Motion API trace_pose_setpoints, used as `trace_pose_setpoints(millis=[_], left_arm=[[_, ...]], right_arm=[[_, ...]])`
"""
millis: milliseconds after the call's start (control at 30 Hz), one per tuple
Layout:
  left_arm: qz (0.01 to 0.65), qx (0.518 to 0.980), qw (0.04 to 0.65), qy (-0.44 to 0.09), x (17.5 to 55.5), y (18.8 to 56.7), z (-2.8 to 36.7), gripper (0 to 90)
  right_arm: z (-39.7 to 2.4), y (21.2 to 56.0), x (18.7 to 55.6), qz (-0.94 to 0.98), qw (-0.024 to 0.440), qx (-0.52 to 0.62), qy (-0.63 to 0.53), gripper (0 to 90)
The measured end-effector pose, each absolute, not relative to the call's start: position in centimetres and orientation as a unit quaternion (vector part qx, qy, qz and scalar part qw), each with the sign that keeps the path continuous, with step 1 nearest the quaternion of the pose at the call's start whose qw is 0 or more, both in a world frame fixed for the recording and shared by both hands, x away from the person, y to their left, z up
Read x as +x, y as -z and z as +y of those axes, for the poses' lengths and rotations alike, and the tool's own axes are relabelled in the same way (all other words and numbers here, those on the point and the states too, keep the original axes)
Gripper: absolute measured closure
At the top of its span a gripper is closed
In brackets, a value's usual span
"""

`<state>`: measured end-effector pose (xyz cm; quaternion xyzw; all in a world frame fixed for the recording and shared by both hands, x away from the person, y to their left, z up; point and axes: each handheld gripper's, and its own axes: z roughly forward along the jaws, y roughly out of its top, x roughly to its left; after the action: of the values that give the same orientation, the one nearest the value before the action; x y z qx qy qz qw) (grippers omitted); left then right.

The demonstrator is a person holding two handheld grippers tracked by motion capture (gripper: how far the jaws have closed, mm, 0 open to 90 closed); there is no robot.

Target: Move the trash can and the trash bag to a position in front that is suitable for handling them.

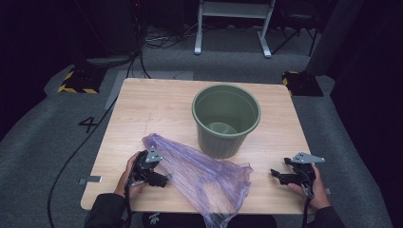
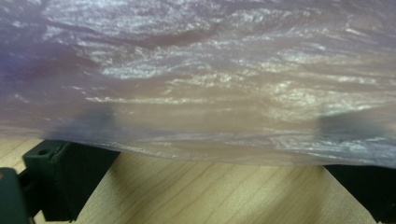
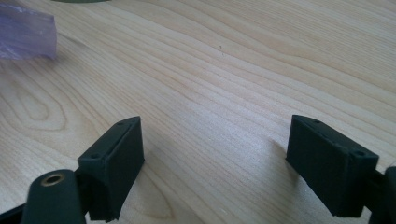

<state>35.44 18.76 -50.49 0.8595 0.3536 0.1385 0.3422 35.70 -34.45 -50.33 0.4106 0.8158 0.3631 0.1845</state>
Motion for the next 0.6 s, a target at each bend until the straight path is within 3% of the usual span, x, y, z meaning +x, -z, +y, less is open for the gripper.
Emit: trace_pose_setpoints(millis=[167,367,433,600], left_arm=[[0.352,0.858,0.344,-0.142,35.1,50.5,18.9,1.1],[0.348,0.853,0.362,-0.143,34.6,50.4,19.2,16.5],[0.350,0.852,0.362,-0.140,34.7,50.4,19.2,15.0],[0.347,0.855,0.358,-0.144,34.8,50.3,19.4,15.2]], right_arm=[[-34.4,50.3,35.7,0.816,0.184,0.410,-0.363,18.6],[-34.4,50.1,35.7,0.816,0.181,0.400,-0.375,20.2],[-34.3,49.6,35.8,0.811,0.176,0.401,-0.389,21.3],[-33.3,45.9,35.4,0.792,0.215,0.366,-0.439,21.2]])
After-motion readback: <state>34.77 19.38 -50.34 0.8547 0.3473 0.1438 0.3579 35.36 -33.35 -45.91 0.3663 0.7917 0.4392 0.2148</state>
